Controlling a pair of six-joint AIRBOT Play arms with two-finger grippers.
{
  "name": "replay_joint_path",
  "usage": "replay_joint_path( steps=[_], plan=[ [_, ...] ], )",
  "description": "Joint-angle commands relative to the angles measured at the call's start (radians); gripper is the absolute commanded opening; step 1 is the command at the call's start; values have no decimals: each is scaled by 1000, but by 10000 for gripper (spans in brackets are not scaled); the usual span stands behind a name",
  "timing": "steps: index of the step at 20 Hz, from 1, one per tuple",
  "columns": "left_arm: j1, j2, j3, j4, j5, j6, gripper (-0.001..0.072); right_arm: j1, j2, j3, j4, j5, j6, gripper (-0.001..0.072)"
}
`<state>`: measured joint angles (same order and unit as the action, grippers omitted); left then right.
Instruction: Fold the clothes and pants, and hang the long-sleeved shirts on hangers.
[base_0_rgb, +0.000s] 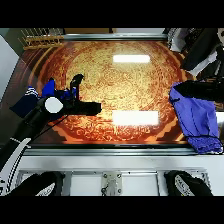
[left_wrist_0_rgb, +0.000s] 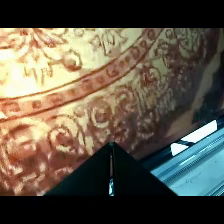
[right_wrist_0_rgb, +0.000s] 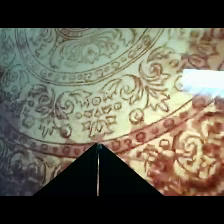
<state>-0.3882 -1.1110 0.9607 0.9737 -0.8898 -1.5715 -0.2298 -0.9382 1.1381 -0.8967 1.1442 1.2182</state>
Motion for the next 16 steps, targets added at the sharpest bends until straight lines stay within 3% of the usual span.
replay_joint_path(
  steps=[1,7,8,9,10,14,16],
  plan=[
    [-1,-2,-2,-2,2,0,3,1,1,-2,2,0,0,20],
    [7,-58,5,2,-3,0,4,1,1,-3,1,0,0,20],
    [29,-64,33,32,-28,14,78,1,0,-3,1,0,0,20],
    [61,-65,74,93,-64,32,427,1,1,-3,1,0,0,20],
    [101,-64,123,175,-87,30,719,1,1,-3,1,0,0,20],
    [273,-113,285,508,-72,30,720,1,0,-3,1,0,0,20],
    [336,-203,355,589,-74,31,720,1,1,-3,1,0,0,21]
  ],
)
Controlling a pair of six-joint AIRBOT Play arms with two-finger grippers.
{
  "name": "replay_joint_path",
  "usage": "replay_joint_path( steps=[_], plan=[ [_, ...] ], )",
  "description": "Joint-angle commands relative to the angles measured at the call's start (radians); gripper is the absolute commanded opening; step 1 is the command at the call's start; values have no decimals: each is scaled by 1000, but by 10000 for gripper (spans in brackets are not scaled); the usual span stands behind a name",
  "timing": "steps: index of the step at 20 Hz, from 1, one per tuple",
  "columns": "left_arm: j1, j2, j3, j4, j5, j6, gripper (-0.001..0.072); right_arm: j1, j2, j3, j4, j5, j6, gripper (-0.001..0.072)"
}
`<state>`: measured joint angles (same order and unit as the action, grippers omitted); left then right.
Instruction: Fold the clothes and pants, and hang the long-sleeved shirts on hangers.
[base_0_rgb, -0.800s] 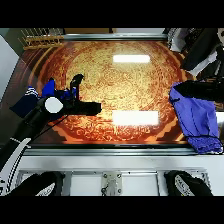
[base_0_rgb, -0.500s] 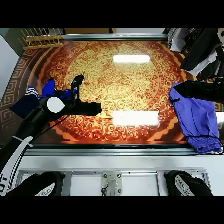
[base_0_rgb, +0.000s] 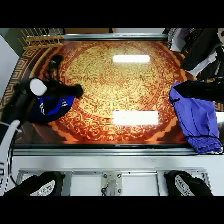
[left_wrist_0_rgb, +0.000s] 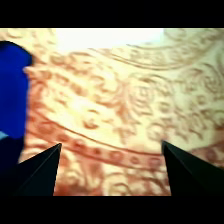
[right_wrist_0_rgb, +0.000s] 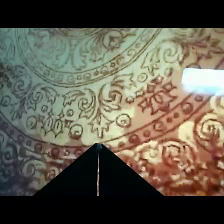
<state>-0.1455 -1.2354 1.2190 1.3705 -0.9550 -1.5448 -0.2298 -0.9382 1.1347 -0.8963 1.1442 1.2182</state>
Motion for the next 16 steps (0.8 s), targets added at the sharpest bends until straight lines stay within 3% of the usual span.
replay_joint_path(
  steps=[1,4,7,14,15,16],
  plan=[
    [117,-130,124,206,-8,5,720,1,1,0,1,0,0,20],
    [151,-307,199,209,-6,8,720,1,1,0,1,0,0,20],
    [153,-455,256,208,-21,74,720,1,1,0,1,0,0,20],
    [141,-589,335,204,-79,86,718,1,1,0,1,0,0,21],
    [133,-593,335,199,-90,75,563,1,1,0,1,0,0,20],
    [130,-592,335,200,-100,67,354,1,1,0,0,0,0,20]
  ],
)
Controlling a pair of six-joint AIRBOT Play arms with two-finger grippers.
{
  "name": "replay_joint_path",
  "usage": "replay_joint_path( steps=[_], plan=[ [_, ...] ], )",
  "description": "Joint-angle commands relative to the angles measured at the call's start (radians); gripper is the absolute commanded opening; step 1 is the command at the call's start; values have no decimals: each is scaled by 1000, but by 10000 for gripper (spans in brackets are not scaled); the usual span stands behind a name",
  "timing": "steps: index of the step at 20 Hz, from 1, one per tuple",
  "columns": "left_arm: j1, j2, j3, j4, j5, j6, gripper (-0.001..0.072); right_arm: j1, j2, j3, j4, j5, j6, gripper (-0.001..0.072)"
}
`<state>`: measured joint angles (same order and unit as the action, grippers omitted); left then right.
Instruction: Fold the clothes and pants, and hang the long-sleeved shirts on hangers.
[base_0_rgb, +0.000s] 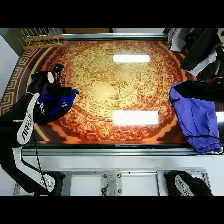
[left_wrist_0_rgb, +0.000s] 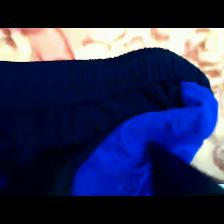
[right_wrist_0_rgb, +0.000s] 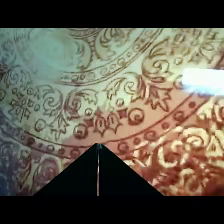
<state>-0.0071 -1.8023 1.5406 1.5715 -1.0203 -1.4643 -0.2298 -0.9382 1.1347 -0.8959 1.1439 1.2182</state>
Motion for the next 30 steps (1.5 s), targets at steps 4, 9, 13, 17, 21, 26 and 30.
replay_joint_path(
  steps=[4,9,13,17,21,26,30],
  plan=[
    [-71,73,22,-93,-45,-16,2,1,1,0,0,0,0,20],
    [-319,234,118,-291,-77,19,2,1,1,0,43,1,0,21],
    [-562,246,172,-288,-42,21,3,0,1,0,47,-15,0,20],
    [-669,226,172,-264,36,12,529,-1,1,0,43,-14,-19,21],
    [-503,295,181,-145,-88,-143,610,-2,1,0,43,-13,-45,21],
    [-112,431,-74,-164,-157,-199,610,-1,1,0,44,-10,-44,21],
    [95,428,-306,-465,-93,-71,610,1,1,0,44,-10,-44,21]
  ],
)
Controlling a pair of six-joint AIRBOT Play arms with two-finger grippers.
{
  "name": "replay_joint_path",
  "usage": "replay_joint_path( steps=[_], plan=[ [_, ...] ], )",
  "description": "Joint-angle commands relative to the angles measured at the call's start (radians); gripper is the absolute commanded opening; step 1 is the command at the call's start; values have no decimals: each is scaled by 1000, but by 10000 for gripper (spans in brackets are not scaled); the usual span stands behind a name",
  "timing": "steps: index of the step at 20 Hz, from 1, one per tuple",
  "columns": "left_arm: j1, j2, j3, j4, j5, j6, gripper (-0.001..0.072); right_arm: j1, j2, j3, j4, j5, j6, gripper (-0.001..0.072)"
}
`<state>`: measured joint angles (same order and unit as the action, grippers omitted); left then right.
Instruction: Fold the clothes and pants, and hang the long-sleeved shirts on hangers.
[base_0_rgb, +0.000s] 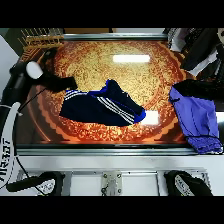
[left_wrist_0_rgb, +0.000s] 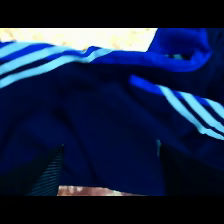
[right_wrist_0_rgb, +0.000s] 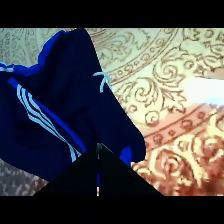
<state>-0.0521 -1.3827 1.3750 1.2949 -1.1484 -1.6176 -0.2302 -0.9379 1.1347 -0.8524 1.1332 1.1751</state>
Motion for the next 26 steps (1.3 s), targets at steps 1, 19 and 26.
replay_joint_path(
  steps=[1,19,26],
  plan=[
    [158,-16,-170,-268,74,168,610,2,0,0,1,1,-1,21],
    [-24,-503,254,-215,-159,658,609,1,-61,-1,0,117,2,21],
    [-16,-472,254,-221,-262,621,1,2,-293,-1,-228,41,222,28]
  ],
)
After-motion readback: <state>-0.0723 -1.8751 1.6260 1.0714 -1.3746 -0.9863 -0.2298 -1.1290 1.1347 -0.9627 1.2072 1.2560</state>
